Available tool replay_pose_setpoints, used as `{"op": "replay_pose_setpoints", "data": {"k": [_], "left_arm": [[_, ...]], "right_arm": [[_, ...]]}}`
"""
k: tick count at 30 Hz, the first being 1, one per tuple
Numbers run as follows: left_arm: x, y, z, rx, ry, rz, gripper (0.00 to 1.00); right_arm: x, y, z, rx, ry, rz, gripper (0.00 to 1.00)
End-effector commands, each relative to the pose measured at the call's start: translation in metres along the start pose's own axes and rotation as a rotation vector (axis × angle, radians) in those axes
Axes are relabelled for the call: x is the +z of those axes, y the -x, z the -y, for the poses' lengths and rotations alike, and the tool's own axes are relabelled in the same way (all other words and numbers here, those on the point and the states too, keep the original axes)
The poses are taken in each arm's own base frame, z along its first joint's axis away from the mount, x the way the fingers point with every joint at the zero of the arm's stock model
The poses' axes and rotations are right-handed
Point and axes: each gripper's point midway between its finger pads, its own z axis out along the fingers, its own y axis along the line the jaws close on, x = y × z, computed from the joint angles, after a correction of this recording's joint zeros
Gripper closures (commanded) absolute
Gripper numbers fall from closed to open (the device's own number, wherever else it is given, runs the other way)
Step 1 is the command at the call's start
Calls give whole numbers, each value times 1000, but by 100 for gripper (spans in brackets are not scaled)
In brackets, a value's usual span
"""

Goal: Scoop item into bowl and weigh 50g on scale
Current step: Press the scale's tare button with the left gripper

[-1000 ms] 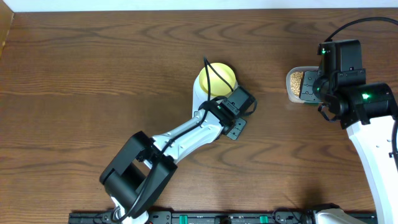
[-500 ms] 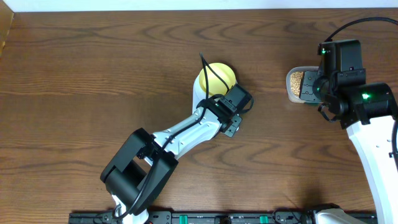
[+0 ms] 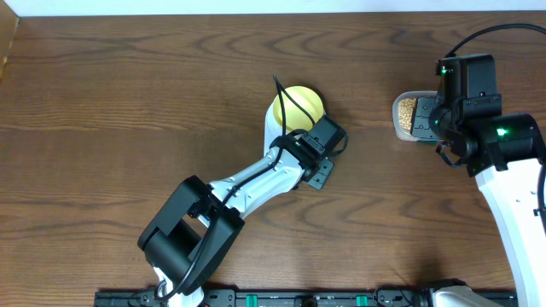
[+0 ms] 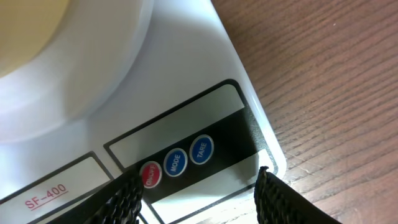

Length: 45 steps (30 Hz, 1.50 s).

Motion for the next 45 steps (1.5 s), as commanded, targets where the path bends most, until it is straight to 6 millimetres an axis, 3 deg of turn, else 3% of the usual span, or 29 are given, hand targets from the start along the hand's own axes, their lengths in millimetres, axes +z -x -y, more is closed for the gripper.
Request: {"op": "replay_pose_setpoints", "data": {"k": [1,24,37,45], "left_arm": [[0,2,2,-30,-13,-2,40],[6,-3,9,-56,-54,-20,40],[35,-22,6,-54,-34,-102,40],[22,-15,-6,-51,32,-70,40]], "right_arm": [[-4,7,2,11,-2,20,99],[-4,7,2,11,-2,23,99],[-5,7,2,11,-1,24,99],[-5,8,2,11,-1,24,99]]}}
